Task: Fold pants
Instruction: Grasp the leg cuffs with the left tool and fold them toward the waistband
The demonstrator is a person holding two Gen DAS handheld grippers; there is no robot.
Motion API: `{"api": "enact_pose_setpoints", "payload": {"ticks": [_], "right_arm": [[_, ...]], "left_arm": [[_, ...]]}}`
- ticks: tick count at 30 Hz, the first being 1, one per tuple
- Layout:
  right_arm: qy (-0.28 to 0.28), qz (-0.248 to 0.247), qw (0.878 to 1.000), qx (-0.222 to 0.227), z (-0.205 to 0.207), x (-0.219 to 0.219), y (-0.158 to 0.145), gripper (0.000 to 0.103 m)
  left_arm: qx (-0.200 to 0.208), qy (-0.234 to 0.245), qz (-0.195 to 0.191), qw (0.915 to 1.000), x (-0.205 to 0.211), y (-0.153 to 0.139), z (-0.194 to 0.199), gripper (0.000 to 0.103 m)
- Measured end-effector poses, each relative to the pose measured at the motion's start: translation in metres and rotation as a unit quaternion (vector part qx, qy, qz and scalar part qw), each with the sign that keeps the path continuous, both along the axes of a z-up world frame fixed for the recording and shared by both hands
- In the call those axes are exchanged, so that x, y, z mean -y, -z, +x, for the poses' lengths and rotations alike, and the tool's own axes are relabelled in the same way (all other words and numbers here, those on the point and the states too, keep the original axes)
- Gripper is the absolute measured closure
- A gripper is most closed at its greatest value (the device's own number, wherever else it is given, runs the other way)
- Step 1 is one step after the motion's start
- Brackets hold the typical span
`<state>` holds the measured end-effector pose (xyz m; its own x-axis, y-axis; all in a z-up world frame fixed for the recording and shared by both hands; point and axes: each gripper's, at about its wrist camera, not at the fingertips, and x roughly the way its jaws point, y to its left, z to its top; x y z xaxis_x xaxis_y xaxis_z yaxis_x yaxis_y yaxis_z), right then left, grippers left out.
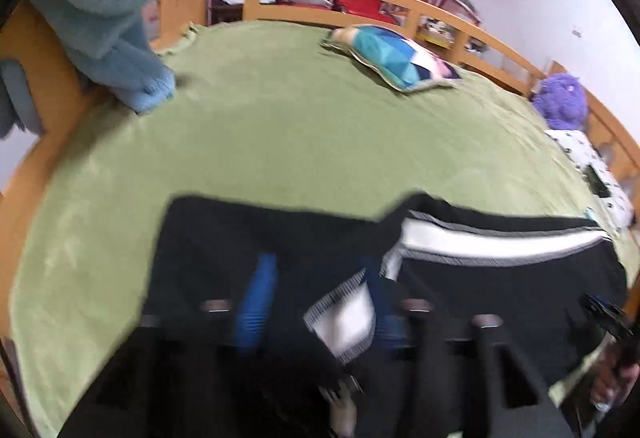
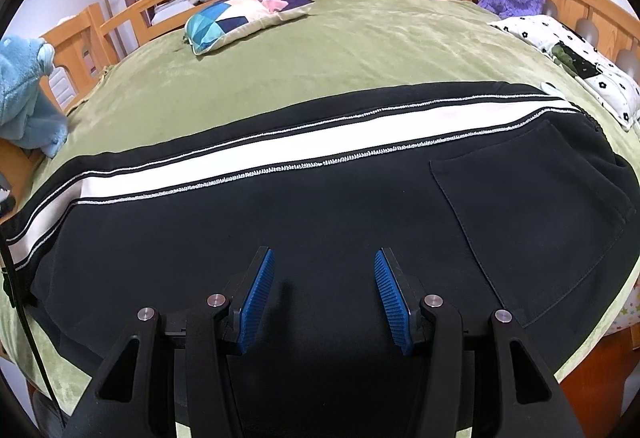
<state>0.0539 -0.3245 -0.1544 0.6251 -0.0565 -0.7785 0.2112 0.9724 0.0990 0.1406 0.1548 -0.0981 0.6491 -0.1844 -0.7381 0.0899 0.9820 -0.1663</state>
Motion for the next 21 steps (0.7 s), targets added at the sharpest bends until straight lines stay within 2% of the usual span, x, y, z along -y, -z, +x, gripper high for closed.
{"api": "enact_pose_setpoints", "payload": {"ticks": [7,8,9,10,16,19,21], "right_arm": [[-0.009,-0.005,1.000,0.001,-0.002,-0.005,0.000,0.051],[-0.011,-0.008,1.000,0.002,-0.002,-0.007,0.000,0.051],[-0.013,-0.010,1.000,0.002,-0.001,-0.007,0.000,0.051],[-0.016,-0.014,1.000,0.002,-0.001,-0.008,0.000,0.051],[-0.025,-0.022,0.999,0.002,0.000,-0.011,0.000,0.051],[-0.024,-0.017,1.000,0.000,0.001,-0.008,0.001,0.051],[-0.021,-0.010,1.000,-0.002,0.002,-0.006,0.001,0.051]], "left_arm": [[-0.060,-0.037,-0.002,0.9975,-0.001,0.040,-0.033,0.044],[-0.059,-0.034,-0.001,0.9977,0.000,0.045,-0.036,0.054],[-0.053,-0.034,0.008,0.9980,0.001,0.046,-0.037,0.089],[-0.048,-0.034,0.014,0.9982,0.001,0.044,-0.036,0.092],[0.028,-0.088,0.033,0.9952,-0.027,-0.002,-0.005,0.093],[0.044,-0.103,0.060,0.9919,-0.036,-0.016,0.027,0.093],[0.034,-0.110,0.071,0.9908,-0.040,-0.016,0.048,0.092]]}}
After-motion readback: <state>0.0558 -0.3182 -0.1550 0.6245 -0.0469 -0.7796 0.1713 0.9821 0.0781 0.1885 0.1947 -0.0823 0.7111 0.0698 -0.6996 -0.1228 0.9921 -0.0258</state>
